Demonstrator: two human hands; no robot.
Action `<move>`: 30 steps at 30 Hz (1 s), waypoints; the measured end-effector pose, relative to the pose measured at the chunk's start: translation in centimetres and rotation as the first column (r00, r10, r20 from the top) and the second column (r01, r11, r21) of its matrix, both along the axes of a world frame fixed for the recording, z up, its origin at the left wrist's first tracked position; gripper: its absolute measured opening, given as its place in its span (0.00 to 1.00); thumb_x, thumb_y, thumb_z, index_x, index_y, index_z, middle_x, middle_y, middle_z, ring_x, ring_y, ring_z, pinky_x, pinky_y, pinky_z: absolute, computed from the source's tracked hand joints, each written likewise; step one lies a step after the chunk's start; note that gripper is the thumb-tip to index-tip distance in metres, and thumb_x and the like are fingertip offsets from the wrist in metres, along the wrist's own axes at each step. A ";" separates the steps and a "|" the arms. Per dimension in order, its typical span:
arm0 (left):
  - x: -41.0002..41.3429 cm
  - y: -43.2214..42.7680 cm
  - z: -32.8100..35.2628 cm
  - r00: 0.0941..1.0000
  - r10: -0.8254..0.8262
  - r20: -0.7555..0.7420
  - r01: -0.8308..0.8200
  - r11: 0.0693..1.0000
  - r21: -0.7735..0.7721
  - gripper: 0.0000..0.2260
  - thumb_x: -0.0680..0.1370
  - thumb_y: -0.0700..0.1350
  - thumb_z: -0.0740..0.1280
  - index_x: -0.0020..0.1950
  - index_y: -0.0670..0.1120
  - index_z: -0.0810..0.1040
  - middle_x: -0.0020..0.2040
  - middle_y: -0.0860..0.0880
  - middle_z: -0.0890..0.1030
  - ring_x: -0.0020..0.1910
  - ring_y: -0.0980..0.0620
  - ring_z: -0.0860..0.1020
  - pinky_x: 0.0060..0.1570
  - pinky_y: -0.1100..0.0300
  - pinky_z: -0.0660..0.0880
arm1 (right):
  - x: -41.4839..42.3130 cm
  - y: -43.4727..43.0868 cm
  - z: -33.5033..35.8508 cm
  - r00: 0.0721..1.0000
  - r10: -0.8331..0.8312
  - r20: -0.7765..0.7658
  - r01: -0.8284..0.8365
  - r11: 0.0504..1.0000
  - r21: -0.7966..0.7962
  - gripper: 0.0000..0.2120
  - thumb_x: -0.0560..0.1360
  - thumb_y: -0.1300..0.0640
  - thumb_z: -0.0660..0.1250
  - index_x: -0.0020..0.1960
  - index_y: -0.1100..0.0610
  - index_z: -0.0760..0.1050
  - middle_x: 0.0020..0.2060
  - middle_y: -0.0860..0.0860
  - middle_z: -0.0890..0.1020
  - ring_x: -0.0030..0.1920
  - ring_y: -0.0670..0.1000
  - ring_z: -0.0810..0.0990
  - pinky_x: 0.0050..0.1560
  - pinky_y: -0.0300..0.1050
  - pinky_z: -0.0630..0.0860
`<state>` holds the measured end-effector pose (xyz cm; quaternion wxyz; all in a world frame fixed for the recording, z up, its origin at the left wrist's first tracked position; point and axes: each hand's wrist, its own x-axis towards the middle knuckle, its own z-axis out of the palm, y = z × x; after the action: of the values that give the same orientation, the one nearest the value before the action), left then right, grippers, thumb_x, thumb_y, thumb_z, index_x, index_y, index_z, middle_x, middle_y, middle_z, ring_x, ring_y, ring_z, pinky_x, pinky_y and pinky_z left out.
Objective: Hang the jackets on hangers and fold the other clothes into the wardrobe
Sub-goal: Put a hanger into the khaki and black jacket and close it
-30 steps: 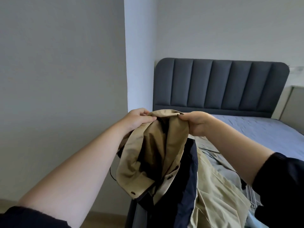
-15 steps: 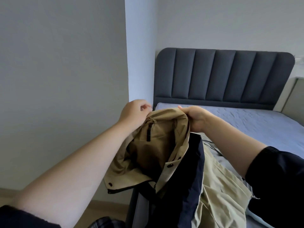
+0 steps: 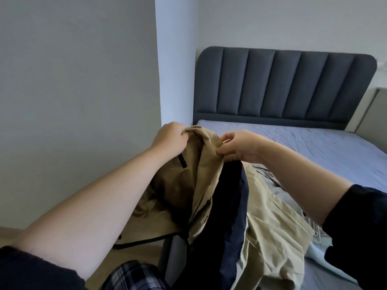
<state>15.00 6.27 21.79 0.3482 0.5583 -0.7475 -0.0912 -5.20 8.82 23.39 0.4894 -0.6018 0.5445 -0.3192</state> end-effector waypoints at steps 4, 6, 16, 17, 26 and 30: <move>-0.5 0.3 0.0 1.000 0.015 -0.005 -0.015 1.000 -0.001 0.18 0.80 0.44 0.59 0.30 0.43 0.67 0.31 0.47 0.71 0.34 0.47 0.70 0.35 0.56 0.65 | 0.7 1.8 -0.5 0.880 0.091 -0.465 -0.103 0.995 0.000 0.10 0.72 0.66 0.67 0.52 0.66 0.78 0.36 0.54 0.80 0.34 0.48 0.79 0.37 0.37 0.77; -0.8 0.3 -0.3 0.999 0.033 -0.013 -0.033 0.999 -0.011 0.18 0.80 0.44 0.58 0.30 0.44 0.67 0.31 0.48 0.72 0.35 0.47 0.71 0.36 0.56 0.67 | 1.0 2.7 -0.2 0.738 0.156 -0.657 -0.164 0.985 0.050 0.09 0.72 0.59 0.67 0.50 0.62 0.80 0.36 0.50 0.84 0.36 0.44 0.81 0.41 0.34 0.75; -1.3 0.3 -1.4 0.959 0.200 -0.203 -0.205 0.979 -0.004 0.17 0.78 0.40 0.58 0.28 0.45 0.61 0.28 0.48 0.66 0.31 0.46 0.65 0.30 0.57 0.59 | 0.4 2.6 -2.6 0.353 0.222 -0.909 -0.250 0.959 0.137 0.14 0.73 0.53 0.70 0.56 0.59 0.78 0.47 0.52 0.81 0.49 0.53 0.79 0.53 0.44 0.74; -1.0 0.2 -1.5 0.950 0.226 -0.217 -0.230 0.973 0.007 0.17 0.78 0.39 0.58 0.28 0.44 0.62 0.28 0.48 0.66 0.32 0.46 0.66 0.30 0.58 0.59 | 0.0 2.3 -3.0 0.508 0.237 -0.828 -0.254 0.960 0.119 0.11 0.73 0.57 0.70 0.54 0.61 0.78 0.46 0.52 0.82 0.48 0.53 0.80 0.56 0.45 0.75; 2.6 -1.0 -2.7 0.853 0.380 -0.358 -0.344 0.925 0.163 0.17 0.77 0.40 0.60 0.30 0.45 0.60 0.28 0.47 0.64 0.31 0.46 0.64 0.29 0.58 0.56 | -2.1 0.6 -2.2 0.950 -0.229 0.210 0.207 0.971 0.122 0.11 0.78 0.72 0.56 0.43 0.60 0.72 0.30 0.55 0.78 0.29 0.51 0.80 0.40 0.48 0.81; 1.8 -0.9 -1.9 0.897 0.276 -0.345 -0.238 0.960 0.148 0.18 0.77 0.40 0.61 0.29 0.46 0.59 0.28 0.48 0.61 0.30 0.49 0.60 0.29 0.57 0.54 | 2.4 2.3 -1.9 0.933 -0.361 0.013 0.344 0.877 -0.335 0.10 0.76 0.69 0.56 0.49 0.57 0.73 0.37 0.54 0.80 0.31 0.47 0.77 0.32 0.38 0.73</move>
<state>16.83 5.40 19.90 0.4601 0.6428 -0.5842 -0.1838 -2.76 11.11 21.53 0.3012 -0.5741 0.5952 -0.4748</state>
